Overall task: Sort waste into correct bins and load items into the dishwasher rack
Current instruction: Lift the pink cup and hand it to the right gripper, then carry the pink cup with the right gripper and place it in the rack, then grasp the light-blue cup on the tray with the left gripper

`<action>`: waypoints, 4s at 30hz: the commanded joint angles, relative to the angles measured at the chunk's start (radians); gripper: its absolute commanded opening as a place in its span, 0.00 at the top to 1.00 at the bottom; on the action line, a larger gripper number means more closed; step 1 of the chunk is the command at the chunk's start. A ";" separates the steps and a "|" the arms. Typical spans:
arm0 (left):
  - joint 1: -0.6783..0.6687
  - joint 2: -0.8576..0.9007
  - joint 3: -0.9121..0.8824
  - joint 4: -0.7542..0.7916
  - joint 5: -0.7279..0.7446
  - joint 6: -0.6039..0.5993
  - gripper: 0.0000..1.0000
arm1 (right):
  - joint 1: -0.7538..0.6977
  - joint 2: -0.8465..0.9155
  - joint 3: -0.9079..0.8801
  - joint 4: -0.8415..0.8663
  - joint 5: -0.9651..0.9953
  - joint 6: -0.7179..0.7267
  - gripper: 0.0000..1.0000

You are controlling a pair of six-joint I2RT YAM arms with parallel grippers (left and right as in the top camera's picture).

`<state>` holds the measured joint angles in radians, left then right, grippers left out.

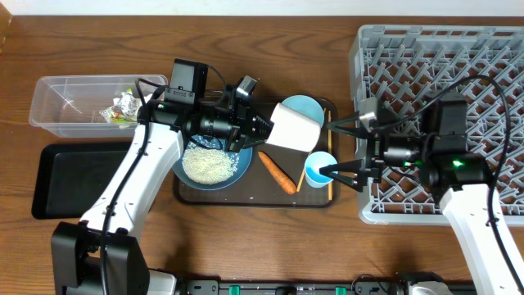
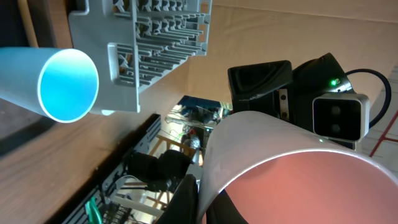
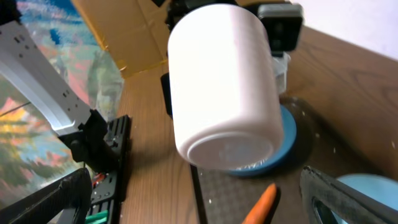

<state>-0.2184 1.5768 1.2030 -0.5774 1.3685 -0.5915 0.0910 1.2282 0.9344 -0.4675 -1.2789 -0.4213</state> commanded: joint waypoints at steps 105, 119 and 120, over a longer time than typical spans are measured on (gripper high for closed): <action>0.053 -0.211 0.010 -0.252 -1.063 0.251 0.55 | -0.874 0.387 0.499 -0.516 0.950 0.476 0.18; -0.196 -0.144 0.010 -0.177 -1.064 0.251 0.46 | -0.555 0.172 0.499 -0.726 0.861 0.352 0.12; -0.233 -0.121 0.010 -0.161 -1.064 0.235 0.46 | -0.519 0.172 0.492 -0.726 0.866 0.351 0.12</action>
<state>-0.3882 1.4063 1.2030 -0.7532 0.3080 -0.3405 -0.4976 1.3941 1.4311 -1.1881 -0.4053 -0.0242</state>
